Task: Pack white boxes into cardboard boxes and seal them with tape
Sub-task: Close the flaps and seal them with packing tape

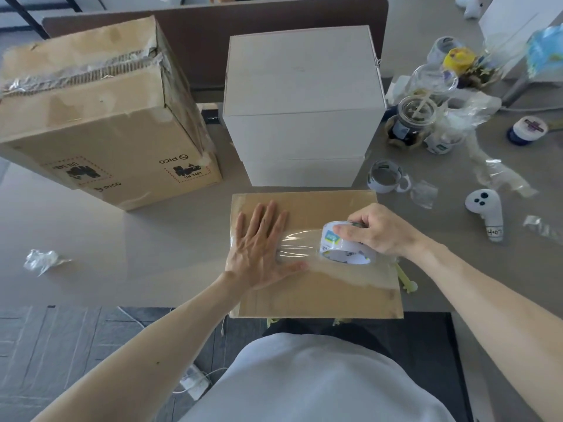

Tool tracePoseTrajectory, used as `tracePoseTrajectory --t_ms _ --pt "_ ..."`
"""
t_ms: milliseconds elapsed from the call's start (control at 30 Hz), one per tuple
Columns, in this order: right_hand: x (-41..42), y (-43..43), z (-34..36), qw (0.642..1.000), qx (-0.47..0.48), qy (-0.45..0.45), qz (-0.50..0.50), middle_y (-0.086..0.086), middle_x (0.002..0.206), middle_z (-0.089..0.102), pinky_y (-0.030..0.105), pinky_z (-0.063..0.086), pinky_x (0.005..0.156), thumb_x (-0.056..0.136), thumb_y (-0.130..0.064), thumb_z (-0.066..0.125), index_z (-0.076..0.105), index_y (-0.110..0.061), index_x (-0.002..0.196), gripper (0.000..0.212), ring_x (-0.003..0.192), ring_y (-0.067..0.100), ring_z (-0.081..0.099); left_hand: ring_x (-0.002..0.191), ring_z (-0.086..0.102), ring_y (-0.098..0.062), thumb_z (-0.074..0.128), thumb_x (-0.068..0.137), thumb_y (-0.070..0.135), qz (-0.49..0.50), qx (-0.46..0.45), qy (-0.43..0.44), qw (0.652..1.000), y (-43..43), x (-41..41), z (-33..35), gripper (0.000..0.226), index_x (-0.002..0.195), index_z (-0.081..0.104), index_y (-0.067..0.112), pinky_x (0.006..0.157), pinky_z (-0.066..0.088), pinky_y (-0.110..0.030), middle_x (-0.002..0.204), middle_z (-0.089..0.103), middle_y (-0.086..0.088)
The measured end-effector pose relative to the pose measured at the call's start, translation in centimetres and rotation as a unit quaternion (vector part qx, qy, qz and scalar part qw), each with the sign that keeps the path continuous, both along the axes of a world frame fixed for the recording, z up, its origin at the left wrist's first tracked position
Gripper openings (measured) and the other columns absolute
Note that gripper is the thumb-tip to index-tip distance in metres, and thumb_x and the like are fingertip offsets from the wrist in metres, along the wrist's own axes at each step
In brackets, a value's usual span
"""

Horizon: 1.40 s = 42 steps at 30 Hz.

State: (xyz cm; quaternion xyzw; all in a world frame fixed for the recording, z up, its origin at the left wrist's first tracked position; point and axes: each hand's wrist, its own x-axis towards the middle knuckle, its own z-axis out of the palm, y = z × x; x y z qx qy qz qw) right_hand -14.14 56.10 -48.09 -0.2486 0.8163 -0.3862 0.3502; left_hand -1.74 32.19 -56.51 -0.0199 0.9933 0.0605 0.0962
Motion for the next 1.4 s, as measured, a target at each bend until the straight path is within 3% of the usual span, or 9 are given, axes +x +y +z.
tracePoseTrajectory --t_ms 367,433,533,700,767,967,1167,1300,1400 --pt "0.1 0.7 -0.6 0.994 0.01 0.105 -0.025 -0.01 0.044 0.025 0.024 0.021 0.047 0.082 -0.056 0.068 0.031 -0.012 0.049 0.066 0.044 0.009 0.025 0.15 -0.02 -0.027 0.007 0.065 0.099 -0.012 0.004 -0.037 0.999 2.8 -1.3 0.5 0.127 0.158 -0.006 0.013 0.119 -0.019 -0.048 0.165 -0.015 -0.012" --pt "0.4 0.4 -0.9 0.995 -0.007 0.093 -0.024 -0.01 0.045 0.025 0.025 0.021 0.048 0.083 -0.058 0.066 0.03 -0.011 0.049 0.067 0.045 0.009 0.025 0.151 -0.019 -0.025 0.0 0.062 0.1 -0.021 0.02 -0.039 0.999 5.2 -1.9 0.7 0.13 0.157 -0.008 0.011 0.121 -0.013 -0.048 0.165 -0.016 -0.01" --pt "-0.2 1.8 -1.2 0.998 -0.02 0.053 -0.034 -0.01 0.047 0.03 0.029 0.025 0.053 0.084 -0.06 0.064 0.036 -0.013 0.049 0.065 0.048 0.01 0.029 0.152 -0.015 -0.022 0.012 0.068 0.097 0.008 0.021 -0.029 0.999 6.5 -2.3 0.8 0.125 0.157 -0.007 0.012 0.122 -0.006 -0.048 0.165 -0.015 -0.007" --pt "-0.3 4.8 -2.2 0.993 -0.061 -0.096 -0.021 0.024 0.064 0.036 0.039 0.024 0.068 0.079 -0.074 0.058 0.05 0.004 0.066 0.08 0.061 0.03 0.033 0.153 -0.007 -0.023 0.017 0.07 0.097 0.013 0.012 -0.008 1.0 6.3 -2.1 0.4 0.123 0.158 0.003 0.012 0.123 0.001 -0.049 0.167 -0.005 -0.007" --pt "-0.5 4.8 -2.1 0.995 -0.063 -0.081 -0.011 0.02 0.061 0.033 0.038 0.024 0.065 0.08 -0.071 0.058 0.044 0.004 0.063 0.078 0.059 0.032 0.031 0.154 -0.005 -0.023 0.018 0.072 0.097 0.008 0.011 -0.002 1.0 6.3 -2.1 0.3 0.121 0.158 0.005 0.012 0.123 0.002 -0.05 0.167 -0.003 -0.008" --pt "-1.8 7.3 -1.1 0.999 -0.024 0.031 -0.031 -0.004 0.049 0.026 0.02 0.02 0.045 0.078 -0.063 0.068 0.031 -0.008 0.052 0.071 0.045 0.01 0.024 0.153 -0.009 -0.022 0.024 0.076 0.093 0.005 0.0 -0.006 1.0 6.1 -1.9 0.3 0.116 0.158 0.001 0.014 0.124 -0.001 -0.047 0.166 -0.009 -0.005" --pt "-3.1 9.7 -1.8 0.99 0.059 0.124 -0.029 -0.006 0.042 0.026 0.021 0.025 0.043 0.079 -0.057 0.069 0.029 -0.014 0.047 0.067 0.039 0.01 0.024 0.151 -0.018 -0.02 0.016 0.077 0.094 0.0 -0.014 -0.017 1.0 6.1 -1.8 0.3 0.114 0.157 -0.011 0.018 0.124 -0.004 -0.046 0.163 -0.021 -0.002" --pt "-3.7 10.5 -3.5 0.977 0.123 0.174 -0.008 -0.004 0.038 0.029 0.029 0.031 0.047 0.076 -0.067 0.065 0.023 -0.015 0.048 0.073 0.039 0.013 0.024 0.151 -0.019 -0.019 0.016 0.076 0.095 0.005 -0.018 -0.017 1.0 6.1 -1.7 0.2 0.116 0.158 -0.01 0.018 0.124 -0.005 -0.044 0.164 -0.021 -0.001" --pt "-3.5 11.1 -5.7 0.978 0.146 0.149 -0.022 -0.002 0.039 0.032 0.031 0.033 0.047 0.071 -0.076 0.06 0.024 -0.016 0.048 0.074 0.039 0.015 0.028 0.151 -0.019 -0.018 0.015 0.076 0.096 0.005 -0.022 -0.017 1.0 6.1 -1.7 0.1 0.116 0.158 -0.01 0.018 0.124 -0.004 -0.044 0.164 -0.02 -0.001"
